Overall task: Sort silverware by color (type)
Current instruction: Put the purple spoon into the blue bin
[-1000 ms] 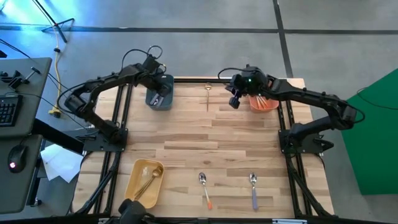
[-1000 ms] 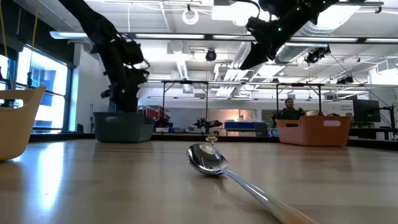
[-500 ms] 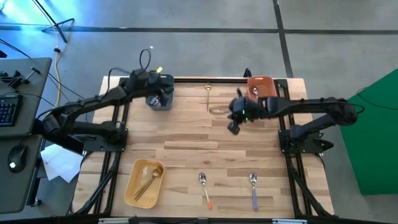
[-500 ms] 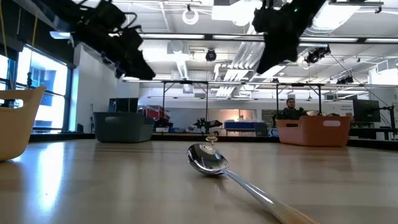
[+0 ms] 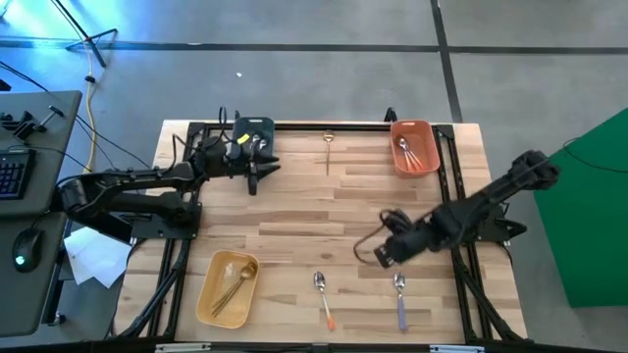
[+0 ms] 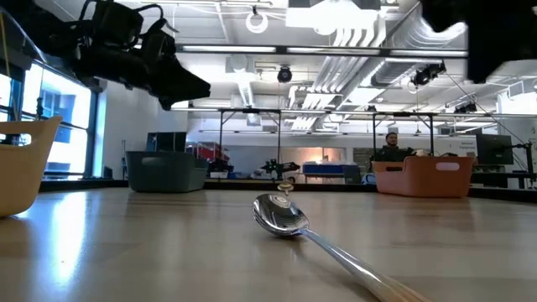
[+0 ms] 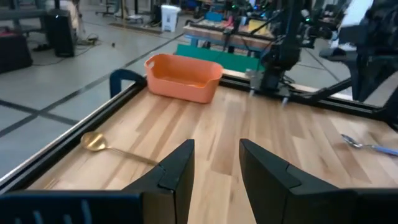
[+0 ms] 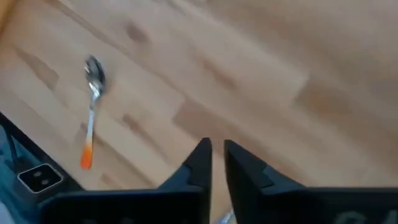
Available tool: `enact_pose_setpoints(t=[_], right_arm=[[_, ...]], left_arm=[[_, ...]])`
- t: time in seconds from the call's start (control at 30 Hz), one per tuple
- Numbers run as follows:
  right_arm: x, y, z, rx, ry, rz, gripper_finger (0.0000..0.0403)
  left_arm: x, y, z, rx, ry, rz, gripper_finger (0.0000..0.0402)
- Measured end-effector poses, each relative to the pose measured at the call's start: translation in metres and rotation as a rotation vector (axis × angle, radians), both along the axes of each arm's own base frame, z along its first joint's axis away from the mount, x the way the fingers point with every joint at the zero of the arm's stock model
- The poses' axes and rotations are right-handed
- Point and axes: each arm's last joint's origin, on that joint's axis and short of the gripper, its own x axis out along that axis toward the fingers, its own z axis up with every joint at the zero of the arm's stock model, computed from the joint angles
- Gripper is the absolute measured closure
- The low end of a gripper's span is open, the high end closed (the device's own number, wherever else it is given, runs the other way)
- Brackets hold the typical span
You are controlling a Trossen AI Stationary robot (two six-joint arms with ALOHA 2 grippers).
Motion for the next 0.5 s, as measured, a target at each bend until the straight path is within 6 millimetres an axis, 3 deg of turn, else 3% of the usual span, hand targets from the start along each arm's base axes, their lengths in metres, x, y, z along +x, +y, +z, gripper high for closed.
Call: enact_pose_setpoints(t=[0.3, 0.5], right_arm=[[-0.004, 0.061, -0.053, 0.156, 0.277, -0.232, 0.0253], [0.011, 0.084, -0.087, 0.236, 0.334, -0.257, 0.0231]], left_arm=[[0.003, -0.008, -0.001, 0.024, -0.004, -0.043, 0.0286], [0.004, -0.01, 0.0, 0.027, -0.014, -0.058, 0.0286]])
